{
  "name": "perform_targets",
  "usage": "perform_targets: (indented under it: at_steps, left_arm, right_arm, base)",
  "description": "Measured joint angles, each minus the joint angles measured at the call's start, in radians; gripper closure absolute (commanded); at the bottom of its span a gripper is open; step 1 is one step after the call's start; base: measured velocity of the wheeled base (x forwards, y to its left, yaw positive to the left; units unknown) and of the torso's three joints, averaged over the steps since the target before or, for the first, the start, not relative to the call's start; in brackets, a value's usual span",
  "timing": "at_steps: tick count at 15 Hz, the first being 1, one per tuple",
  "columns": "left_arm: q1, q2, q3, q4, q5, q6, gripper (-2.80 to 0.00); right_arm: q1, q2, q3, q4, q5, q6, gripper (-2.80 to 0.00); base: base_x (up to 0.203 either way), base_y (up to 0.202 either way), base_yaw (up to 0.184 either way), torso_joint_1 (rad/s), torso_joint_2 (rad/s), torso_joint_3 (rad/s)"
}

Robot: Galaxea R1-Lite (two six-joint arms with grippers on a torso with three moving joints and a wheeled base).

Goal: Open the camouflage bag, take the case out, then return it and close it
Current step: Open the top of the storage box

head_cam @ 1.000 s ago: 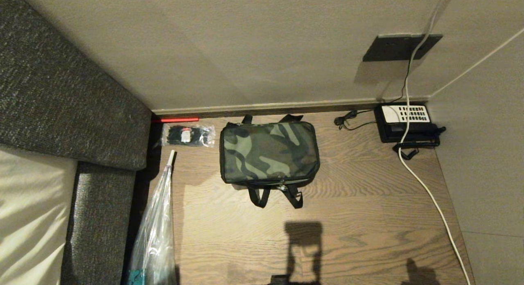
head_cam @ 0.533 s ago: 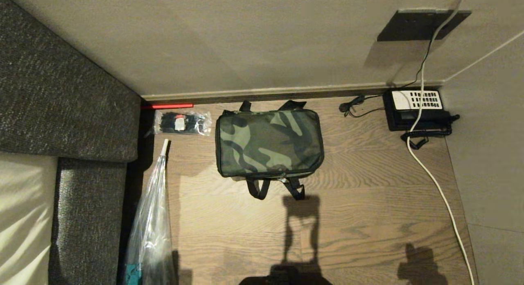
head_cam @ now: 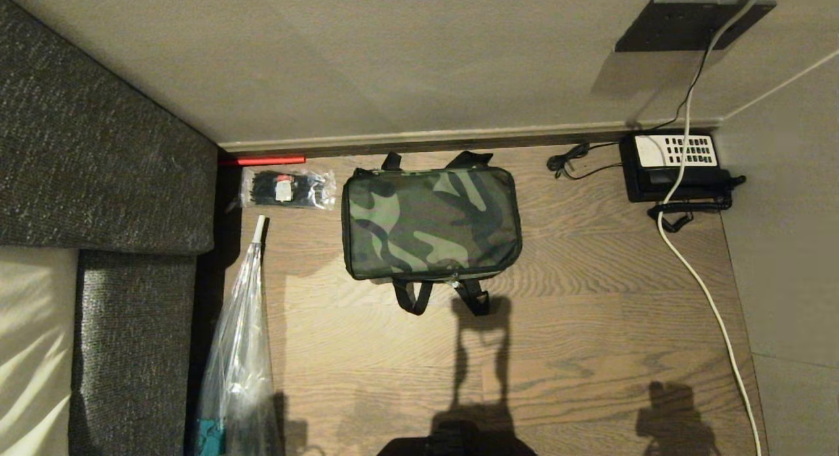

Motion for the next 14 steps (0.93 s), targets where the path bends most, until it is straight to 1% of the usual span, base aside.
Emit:
perform_targets:
  at_steps: [14]
  left_arm:
    - [0.000, 0.000, 0.000, 0.000, 0.000, 0.000, 0.00]
  right_arm:
    - [0.000, 0.000, 0.000, 0.001, -0.002, -0.006, 0.00]
  base:
    - [0.000, 0.000, 0.000, 0.000, 0.00, 0.000]
